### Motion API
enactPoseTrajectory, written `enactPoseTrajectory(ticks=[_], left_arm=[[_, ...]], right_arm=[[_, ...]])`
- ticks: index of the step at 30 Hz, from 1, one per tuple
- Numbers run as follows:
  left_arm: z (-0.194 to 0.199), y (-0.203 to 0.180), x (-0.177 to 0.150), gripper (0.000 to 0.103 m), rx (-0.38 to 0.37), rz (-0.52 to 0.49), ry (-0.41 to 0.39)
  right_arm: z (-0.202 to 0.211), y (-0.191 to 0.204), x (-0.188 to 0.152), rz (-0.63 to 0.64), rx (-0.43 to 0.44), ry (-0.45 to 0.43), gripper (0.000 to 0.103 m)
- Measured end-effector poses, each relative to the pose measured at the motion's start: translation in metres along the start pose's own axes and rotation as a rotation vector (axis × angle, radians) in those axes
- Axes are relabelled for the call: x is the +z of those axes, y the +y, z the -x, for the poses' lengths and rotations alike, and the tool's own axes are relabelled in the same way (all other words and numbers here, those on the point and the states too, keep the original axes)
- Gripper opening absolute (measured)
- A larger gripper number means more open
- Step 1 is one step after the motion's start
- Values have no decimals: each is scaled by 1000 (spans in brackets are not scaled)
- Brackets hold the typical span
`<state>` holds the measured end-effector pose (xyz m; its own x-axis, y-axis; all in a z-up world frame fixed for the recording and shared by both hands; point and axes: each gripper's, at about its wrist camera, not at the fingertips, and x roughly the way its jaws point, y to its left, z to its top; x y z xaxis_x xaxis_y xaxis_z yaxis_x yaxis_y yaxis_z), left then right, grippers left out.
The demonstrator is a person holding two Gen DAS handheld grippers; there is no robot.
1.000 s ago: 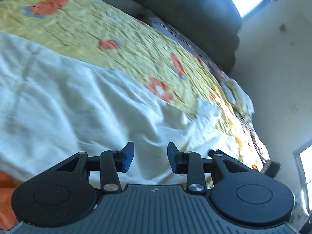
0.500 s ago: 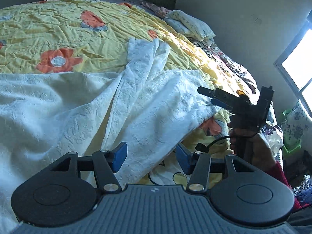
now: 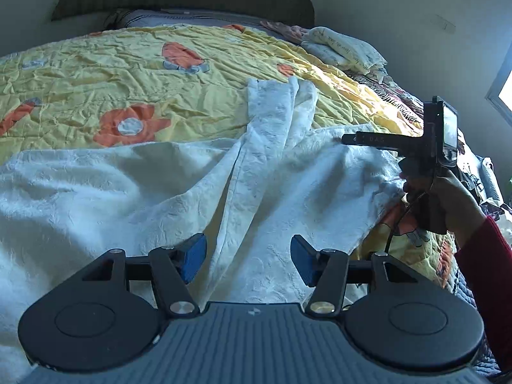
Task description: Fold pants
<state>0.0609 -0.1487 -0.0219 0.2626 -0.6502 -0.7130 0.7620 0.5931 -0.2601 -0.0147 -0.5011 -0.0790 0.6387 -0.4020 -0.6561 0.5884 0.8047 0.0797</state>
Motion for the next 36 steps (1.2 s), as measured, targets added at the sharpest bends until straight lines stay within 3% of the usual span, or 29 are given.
enactPoseTrajectory(ticks=[1, 3, 4, 6, 8, 10, 11, 13, 15, 19, 22, 24, 26, 30, 32, 34, 35, 36], left_arm=[[-4, 3, -1, 61, -8, 12, 11], [-10, 5, -2, 61, -25, 27, 20], [-11, 4, -3, 61, -29, 27, 19], [-15, 2, -3, 61, -28, 19, 9], [-16, 0, -5, 60, -25, 14, -4], [-18, 1, -7, 58, -26, 24, -19], [-19, 1, -8, 58, -31, 32, -26], [-21, 3, -10, 58, -36, 48, -43], [-22, 3, -12, 58, -37, 55, -64], [-22, 0, -19, 60, -29, 33, -101], [-23, -4, -22, 63, -20, 3, -117], [-23, -7, -26, 68, -20, -19, -128], [-24, -11, -29, 73, -19, -54, -137], [-25, -16, -33, 75, -5, -98, -146], [-26, -13, -33, 78, -24, -87, -146], [-27, -11, -32, 81, -37, -78, -147], [-27, -11, -32, 81, -39, -77, -148], [-27, -11, -32, 81, -39, -78, -148]], right_arm=[[6, 2, 0, -2, -23, -13, 98], [19, 7, -6, 11, 66, -52, 99], [20, 10, -9, 18, 113, -39, 99], [11, 14, -14, 48, 124, 16, 99], [9, 16, -16, 77, 60, -13, 99], [15, 24, -3, 6, -106, -16, 99], [20, 29, 4, -27, -117, -37, 99], [32, 48, 18, -35, 4, -95, 99], [34, 78, 30, 51, 96, -123, 100], [11, 154, 49, 288, 148, -165, 99], [-25, 180, 64, 291, 187, -71, 99], [-48, 192, 67, 334, 122, -21, 98], [-68, 196, 65, 398, -1, 2, 98], [-56, 173, 51, 476, -398, -161, 100], [-35, 147, 45, 419, -562, -236, 100], [-20, 111, 41, 318, -674, -264, 100], [-12, 88, 43, 221, -689, -251, 100], [-3, 71, 43, 129, -649, -249, 100]])
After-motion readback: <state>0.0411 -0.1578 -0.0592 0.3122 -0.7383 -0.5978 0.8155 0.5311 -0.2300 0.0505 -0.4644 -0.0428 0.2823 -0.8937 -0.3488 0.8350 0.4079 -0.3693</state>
